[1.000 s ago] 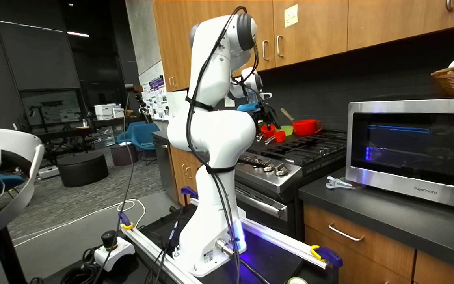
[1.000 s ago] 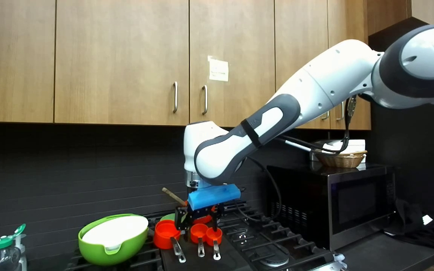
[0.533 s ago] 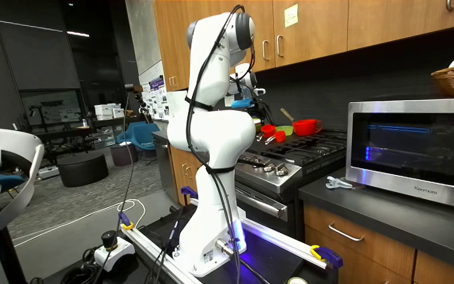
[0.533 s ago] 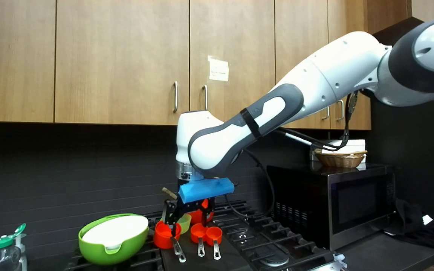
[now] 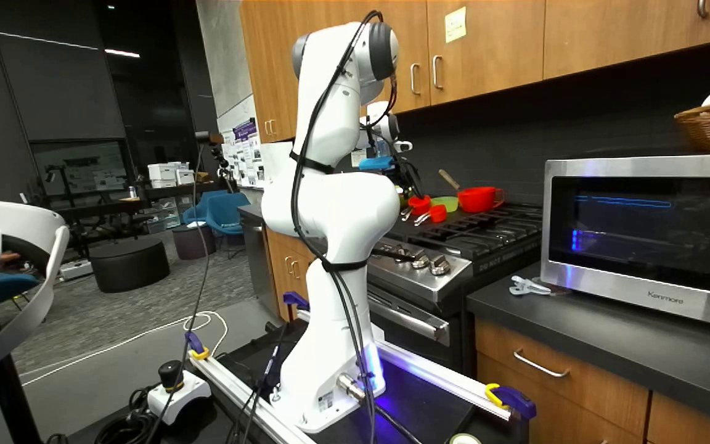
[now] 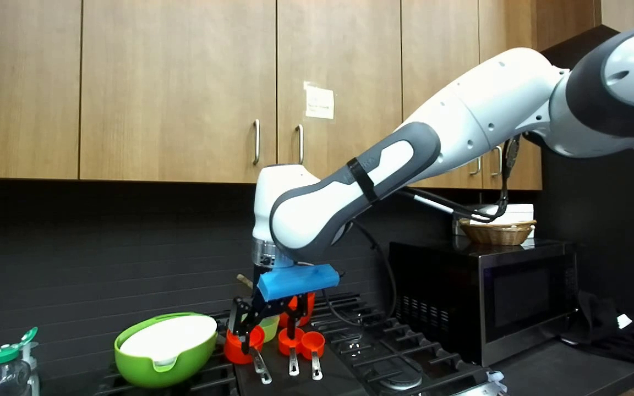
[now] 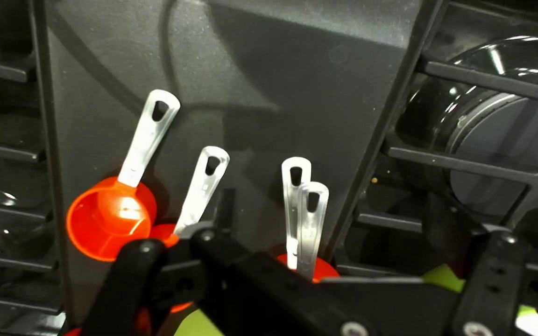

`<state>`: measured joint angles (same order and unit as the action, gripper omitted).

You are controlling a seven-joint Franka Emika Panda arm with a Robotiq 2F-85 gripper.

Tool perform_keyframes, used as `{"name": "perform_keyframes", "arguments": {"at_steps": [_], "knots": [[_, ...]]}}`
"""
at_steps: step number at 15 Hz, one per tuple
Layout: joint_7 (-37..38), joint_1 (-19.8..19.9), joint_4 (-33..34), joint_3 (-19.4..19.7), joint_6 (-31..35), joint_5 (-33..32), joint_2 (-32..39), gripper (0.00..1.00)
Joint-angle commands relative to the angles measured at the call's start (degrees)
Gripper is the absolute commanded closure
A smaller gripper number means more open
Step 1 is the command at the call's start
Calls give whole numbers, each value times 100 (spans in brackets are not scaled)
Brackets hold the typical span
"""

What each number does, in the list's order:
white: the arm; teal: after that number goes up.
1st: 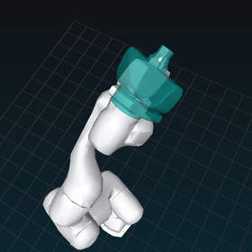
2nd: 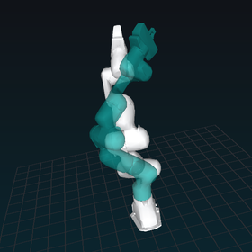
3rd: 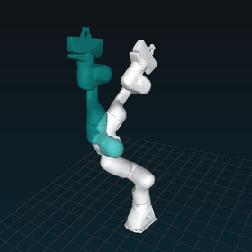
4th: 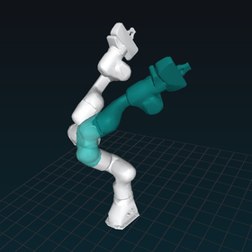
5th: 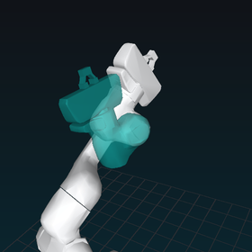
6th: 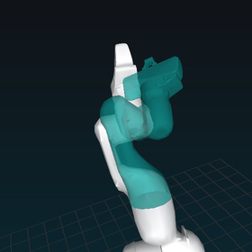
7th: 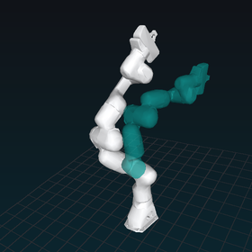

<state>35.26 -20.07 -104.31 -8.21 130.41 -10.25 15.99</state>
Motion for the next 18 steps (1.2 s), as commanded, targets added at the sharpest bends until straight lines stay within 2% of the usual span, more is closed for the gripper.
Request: {"name": "perform_keyframes", "arguments": {"at_steps": [1, 7, 12, 18], "knots": [[-476, 99, 89, -120, 35, 382, 152, 0], [-1001, 92, 120, -149, 59, 771, 325, 0], [-1085, 70, 79, -76, 251, 633, 346, 0], [-1056, 99, 100, 79, 801, 483, 434, 0]]}}
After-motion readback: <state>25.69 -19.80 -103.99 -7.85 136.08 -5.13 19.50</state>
